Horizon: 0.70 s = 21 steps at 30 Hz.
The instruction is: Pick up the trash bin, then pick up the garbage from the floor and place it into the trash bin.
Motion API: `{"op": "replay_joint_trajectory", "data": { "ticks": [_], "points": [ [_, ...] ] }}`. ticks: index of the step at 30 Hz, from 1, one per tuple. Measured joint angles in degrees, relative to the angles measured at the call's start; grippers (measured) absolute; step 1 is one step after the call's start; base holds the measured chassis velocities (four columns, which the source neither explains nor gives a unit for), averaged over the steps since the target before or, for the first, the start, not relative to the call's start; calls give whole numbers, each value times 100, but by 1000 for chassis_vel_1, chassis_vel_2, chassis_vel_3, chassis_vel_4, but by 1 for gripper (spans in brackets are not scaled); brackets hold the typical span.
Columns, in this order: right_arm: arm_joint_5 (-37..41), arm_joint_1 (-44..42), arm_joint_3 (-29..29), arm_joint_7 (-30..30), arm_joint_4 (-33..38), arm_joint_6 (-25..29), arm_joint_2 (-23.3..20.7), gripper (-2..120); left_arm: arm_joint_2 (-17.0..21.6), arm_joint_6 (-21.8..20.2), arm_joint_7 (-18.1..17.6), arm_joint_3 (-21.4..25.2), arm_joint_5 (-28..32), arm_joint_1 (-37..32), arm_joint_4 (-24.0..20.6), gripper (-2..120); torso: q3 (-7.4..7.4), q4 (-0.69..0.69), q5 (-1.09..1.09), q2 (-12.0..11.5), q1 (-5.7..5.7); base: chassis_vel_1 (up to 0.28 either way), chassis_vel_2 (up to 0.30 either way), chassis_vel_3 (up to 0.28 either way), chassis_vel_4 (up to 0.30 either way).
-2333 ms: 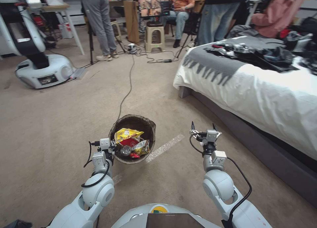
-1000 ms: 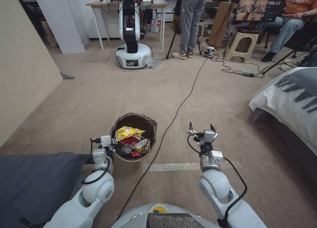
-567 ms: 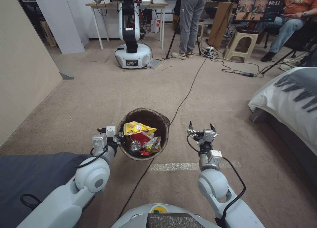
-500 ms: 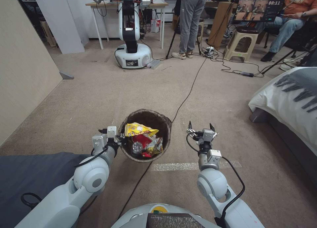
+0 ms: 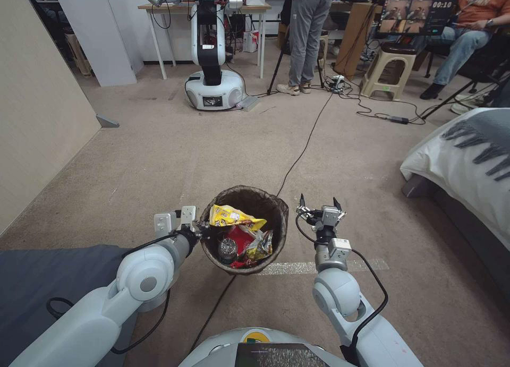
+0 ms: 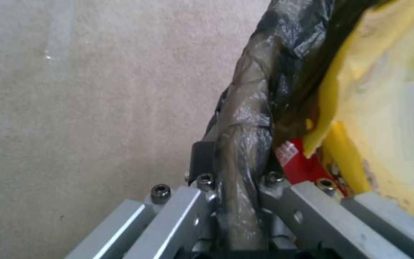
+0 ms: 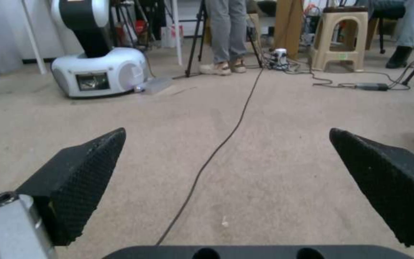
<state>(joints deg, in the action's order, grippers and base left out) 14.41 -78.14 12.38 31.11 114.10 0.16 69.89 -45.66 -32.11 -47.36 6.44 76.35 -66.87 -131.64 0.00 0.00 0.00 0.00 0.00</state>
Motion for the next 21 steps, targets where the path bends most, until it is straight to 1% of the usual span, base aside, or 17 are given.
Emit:
{"op": "replay_joint_trajectory", "data": {
  "ticks": [1,4,13,21],
  "points": [
    [0,0,0,0,0,0,0,100,0,0,0,0,0,0,0,0,0,0,0,0,0,0,0,0,0],
    [-4,5,-10,11,-6,-1,16,100,-25,-54,-26,-193,126,171,177,0,0,-1,0,0,0,0,0,0,0],
    [-22,78,-113,49,-99,-1,92,100,-116,-122,-24,-468,209,250,485,0,0,0,1,0,0,0,0,0,0],
    [-60,173,-145,95,-169,3,124,100,-196,-161,-25,-652,298,324,641,0,0,0,1,0,0,0,0,0,0]
  ]
}}
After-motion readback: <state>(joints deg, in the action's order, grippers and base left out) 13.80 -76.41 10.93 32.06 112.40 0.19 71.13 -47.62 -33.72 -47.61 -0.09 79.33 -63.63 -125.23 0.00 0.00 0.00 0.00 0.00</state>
